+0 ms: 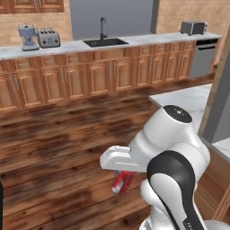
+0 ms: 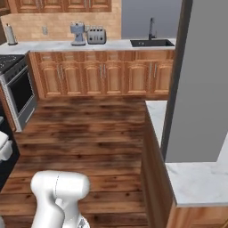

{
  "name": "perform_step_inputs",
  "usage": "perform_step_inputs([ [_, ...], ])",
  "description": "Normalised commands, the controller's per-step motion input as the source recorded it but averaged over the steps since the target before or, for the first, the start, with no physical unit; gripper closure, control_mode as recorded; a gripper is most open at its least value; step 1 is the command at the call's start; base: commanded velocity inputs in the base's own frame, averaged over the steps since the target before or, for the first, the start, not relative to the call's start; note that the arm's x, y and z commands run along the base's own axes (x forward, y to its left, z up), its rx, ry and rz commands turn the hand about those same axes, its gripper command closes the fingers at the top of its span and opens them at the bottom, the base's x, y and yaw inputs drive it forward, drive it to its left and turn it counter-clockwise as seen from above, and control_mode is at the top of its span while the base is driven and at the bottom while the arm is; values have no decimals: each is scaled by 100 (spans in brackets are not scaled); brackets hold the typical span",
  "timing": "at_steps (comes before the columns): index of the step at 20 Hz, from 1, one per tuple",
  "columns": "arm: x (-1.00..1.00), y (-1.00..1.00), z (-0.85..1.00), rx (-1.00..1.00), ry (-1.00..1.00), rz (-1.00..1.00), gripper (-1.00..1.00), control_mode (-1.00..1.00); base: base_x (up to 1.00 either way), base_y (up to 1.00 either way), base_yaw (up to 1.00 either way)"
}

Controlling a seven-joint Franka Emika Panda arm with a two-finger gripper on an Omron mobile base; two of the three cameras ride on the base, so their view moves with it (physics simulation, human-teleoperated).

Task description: Four empty soda cans are scattered around the kitchen. Gather all the cans and cluster them next to the stove for recycling.

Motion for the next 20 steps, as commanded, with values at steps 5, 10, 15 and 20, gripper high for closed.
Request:
perform_step_inputs([
  [5,0,0,0,0,0,0,100,100,51,0,0],
  [10,0,0,0,0,0,0,100,100,50,0,0],
  [15,0,0,0,0,0,0,100,100,56,0,0],
  [20,0,0,0,0,0,0,100,100,55,0,0],
])
